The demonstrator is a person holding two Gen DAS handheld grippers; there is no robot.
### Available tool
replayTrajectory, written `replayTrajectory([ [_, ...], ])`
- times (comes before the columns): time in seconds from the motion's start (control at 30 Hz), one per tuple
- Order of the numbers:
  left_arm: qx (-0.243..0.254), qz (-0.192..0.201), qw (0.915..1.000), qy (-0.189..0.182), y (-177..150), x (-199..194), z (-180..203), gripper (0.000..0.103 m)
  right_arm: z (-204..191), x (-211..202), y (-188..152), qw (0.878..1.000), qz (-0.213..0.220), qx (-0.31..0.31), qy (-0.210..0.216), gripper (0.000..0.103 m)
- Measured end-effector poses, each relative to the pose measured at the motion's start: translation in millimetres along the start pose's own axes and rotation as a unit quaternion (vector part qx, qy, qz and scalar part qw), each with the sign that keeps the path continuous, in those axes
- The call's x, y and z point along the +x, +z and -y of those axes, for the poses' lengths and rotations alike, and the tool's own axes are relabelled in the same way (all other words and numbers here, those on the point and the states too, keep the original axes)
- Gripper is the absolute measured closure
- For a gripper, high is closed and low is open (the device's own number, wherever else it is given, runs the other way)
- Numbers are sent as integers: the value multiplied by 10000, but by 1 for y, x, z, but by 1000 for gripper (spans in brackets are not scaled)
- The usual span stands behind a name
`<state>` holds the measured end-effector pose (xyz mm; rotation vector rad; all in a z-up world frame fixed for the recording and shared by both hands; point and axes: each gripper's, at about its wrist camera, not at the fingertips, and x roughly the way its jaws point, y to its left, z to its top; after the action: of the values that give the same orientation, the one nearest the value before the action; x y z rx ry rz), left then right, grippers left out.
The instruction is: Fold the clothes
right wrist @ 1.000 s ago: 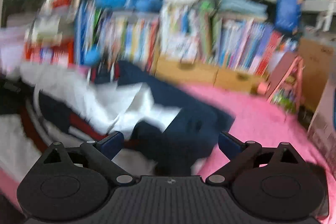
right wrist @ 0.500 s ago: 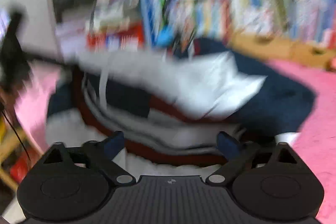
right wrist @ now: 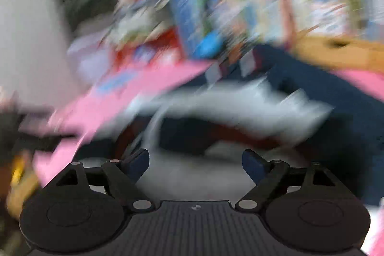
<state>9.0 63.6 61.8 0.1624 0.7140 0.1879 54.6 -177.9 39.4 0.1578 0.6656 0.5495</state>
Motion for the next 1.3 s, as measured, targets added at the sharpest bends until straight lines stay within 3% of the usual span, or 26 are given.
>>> replayTrajectory([
  [0.2, -327, -135, 9990, 281, -8, 0, -26, 0, -58, 51, -33, 9945, -670, -606, 525, 21],
  [0.23, -356, -124, 9987, 335, -9, -3, -32, 0, -66, 59, -37, 9932, -784, -640, 579, 37],
  [0.27, -385, -114, 9984, 388, -10, -6, -38, 0, -68, 66, -38, 9940, -879, -436, 479, 42],
  [0.3, -403, -76, 9982, 429, -12, -9, -43, 0, -77, 64, -42, 9946, -823, -526, 355, 42],
  [0.37, -413, 7, 9985, 355, -15, -12, -47, 0, -101, 49, -55, 9887, -682, -1275, 398, 45],
  [0.4, -408, 35, 9989, 248, -17, -12, -46, 0, -108, 39, -63, 9839, -734, -1481, 673, 46],
  [0.47, -381, -48, 9992, 59, -19, -4, -38, 0, -111, 20, -74, 9740, -871, -1716, 1191, 46],
  [0.57, -280, -186, 9993, -180, -24, 10, -22, 0, -87, -9, -73, 9630, -993, -1444, 2045, 40],
  [0.67, -70, -364, 9991, -200, -31, 26, -3, 0, -58, -38, -61, 9650, -713, -941, 2343, 28],
  [0.73, 16, -505, 9987, 1, -34, 35, 2, 0, -44, -50, -52, 9776, -403, -890, 1862, 22],
  [0.8, -77, -493, 9988, -5, -35, 33, -3, 0, -34, -47, -45, 9899, -332, -979, 970, 22],
  [0.87, -127, -490, 9987, 100, -37, 30, -11, 0, -26, -40, -39, 9936, -344, -1072, 34, 24],
  [1.0, -184, -735, 9967, 301, -44, 37, -21, 0, 8, -29, -29, 9785, -538, -1238, -1562, 26],
  [1.07, -243, -788, 9964, 189, -45, 40, -20, 0, 30, -30, -23, 9637, -416, -1312, -2287, 51],
  [1.1, -255, -769, 9967, 106, -44, 41, -17, 0, 40, -40, -15, 9619, -184, -1184, -2459, 68],
  [1.13, -241, -712, 9972, 17, -40, 41, -12, 0, 54, -56, -6, 9648, 191, -858, -2480, 73],
  [1.2, -211, -594, 9979, -161, -32, 41, -2, 0, 75, -99, 11, 9696, 1130, 84, -2167, 73],
  [1.23, -196, -511, 9983, -220, -27, 40, 2, 0, 83, -119, 18, 9645, 1615, 506, -2028, 66],
  [1.27, -207, -409, 9985, -283, -21, 37, 6, 0, 85, -135, 20, 9528, 2046, 604, -2161, 56],
  [1.3, -219, -307, 9987, -347, -15, 34, 9, 0, 81, -150, 20, 9347, 2480, 469, -2504, 23],
])
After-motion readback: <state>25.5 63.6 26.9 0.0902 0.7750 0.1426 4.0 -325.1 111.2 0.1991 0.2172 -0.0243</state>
